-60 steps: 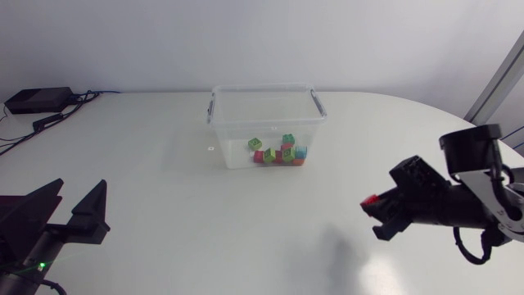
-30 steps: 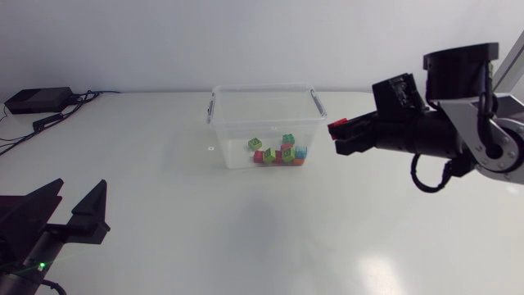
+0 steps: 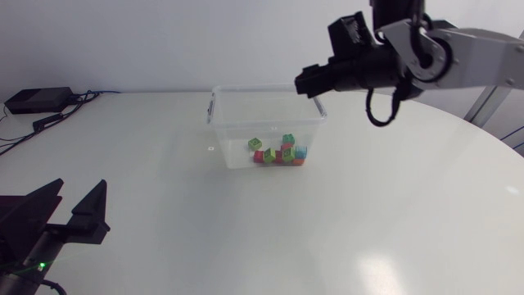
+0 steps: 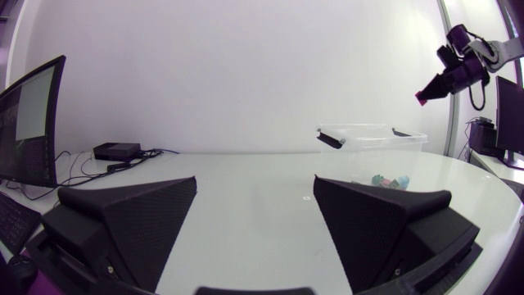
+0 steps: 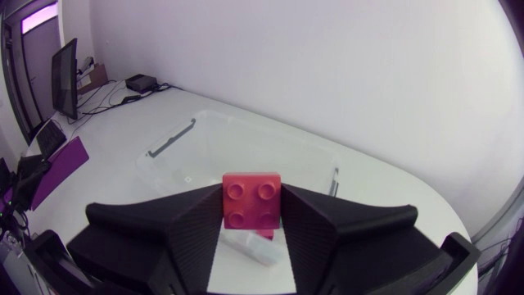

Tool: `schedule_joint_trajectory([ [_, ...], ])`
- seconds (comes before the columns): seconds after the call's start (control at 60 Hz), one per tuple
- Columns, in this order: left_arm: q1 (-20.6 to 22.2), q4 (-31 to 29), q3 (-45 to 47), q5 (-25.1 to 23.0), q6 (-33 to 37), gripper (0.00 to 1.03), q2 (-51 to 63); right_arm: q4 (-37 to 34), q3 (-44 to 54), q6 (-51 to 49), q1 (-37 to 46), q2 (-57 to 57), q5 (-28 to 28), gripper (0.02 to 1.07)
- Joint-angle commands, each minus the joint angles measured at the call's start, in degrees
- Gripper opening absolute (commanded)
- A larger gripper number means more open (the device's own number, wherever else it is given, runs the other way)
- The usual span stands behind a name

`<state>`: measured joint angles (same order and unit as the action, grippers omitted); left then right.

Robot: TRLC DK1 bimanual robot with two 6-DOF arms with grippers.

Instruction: Place the duplo bricks in the container

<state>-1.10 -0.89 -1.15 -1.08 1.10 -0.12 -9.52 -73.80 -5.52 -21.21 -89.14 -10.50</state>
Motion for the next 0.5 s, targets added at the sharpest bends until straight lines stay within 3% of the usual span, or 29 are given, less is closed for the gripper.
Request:
schedule_joint_trajectory([
  [0.0,-0.1,1.0,1.1,-0.4,-0.9,1.0,-0.7,-2.9,-5.5,1.5,-1.6,-4.5,-1.2,1.02],
  [0.167,-0.1,1.0,1.1,-0.4,-1.0,1.0,-0.7,-2.7,2.0,2.5,-1.0,4.6,0.3,1.02],
  [0.4,-0.1,1.0,1.1,-0.4,-0.9,1.0,-0.7,-6.2,11.0,2.4,6.8,20.0,0.6,1.02],
  [0.483,-0.1,1.0,1.1,-0.4,-1.0,1.0,-0.7,-7.7,13.7,2.3,7.9,24.9,3.0,1.02],
])
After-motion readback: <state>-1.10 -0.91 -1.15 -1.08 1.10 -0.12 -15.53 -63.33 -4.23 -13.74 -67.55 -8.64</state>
